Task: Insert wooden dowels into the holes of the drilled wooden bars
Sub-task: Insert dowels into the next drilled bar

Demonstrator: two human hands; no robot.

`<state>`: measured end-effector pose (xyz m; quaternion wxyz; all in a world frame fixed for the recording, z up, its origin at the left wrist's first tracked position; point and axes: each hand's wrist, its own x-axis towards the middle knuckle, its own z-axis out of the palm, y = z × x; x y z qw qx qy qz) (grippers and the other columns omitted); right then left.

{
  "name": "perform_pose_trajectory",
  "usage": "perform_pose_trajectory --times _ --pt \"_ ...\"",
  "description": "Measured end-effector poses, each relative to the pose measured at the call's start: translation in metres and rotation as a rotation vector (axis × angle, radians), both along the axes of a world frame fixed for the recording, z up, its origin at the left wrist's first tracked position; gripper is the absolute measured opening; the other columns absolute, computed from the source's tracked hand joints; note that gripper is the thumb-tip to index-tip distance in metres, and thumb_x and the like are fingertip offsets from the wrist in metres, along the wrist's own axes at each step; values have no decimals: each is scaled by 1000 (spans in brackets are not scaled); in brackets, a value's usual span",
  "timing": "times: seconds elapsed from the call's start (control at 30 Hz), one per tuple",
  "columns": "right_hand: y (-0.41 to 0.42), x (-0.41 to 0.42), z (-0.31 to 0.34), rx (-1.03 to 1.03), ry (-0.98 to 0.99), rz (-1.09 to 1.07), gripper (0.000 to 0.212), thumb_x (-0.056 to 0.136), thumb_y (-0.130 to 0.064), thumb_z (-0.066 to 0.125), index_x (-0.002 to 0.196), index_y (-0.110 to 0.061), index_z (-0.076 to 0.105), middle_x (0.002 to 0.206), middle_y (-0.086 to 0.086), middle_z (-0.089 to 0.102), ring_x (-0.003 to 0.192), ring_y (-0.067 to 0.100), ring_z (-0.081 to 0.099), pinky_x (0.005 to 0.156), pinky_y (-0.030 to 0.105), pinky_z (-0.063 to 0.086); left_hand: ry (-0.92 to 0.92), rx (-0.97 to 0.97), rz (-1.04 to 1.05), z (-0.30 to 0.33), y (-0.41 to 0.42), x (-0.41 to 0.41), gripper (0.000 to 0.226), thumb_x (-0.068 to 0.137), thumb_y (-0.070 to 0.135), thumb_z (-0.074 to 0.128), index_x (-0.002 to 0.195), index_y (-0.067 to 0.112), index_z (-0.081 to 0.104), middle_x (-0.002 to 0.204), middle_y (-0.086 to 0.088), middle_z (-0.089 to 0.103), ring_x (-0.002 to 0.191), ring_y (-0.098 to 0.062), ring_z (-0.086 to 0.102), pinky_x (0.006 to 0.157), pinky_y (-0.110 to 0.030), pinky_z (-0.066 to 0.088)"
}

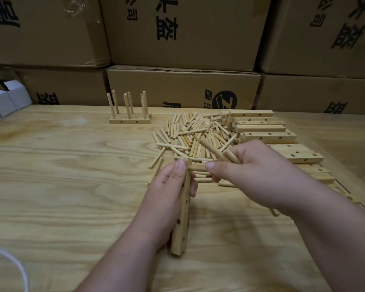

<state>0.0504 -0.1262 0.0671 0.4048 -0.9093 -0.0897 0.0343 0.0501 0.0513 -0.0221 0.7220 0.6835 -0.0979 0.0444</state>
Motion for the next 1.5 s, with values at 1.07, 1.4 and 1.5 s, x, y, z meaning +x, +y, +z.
perform_pose_trajectory --times 1.07,1.4,1.5 --pt "14 -10 5 -79 92 18 27 86 -51 67 74 -28 74 48 -11 50 42 5 46 48 26 43 215 3 11 0 -3 -3 78 87 85 29 56 20 61 51 -5 54 44 -16 51 45 -20 40" --pt "15 -12 5 -193 42 4 33 87 -51 64 72 -23 71 44 -11 51 38 2 47 37 22 39 118 255 19 2 -5 -7 73 86 75 18 60 19 56 50 3 57 48 -7 55 49 -15 40" --pt "9 -8 10 -161 93 30 22 87 -51 65 71 -35 71 43 -14 50 37 0 46 41 20 36 118 266 7 2 -6 -8 70 91 73 20 62 20 56 52 7 55 48 -6 52 49 -14 39"
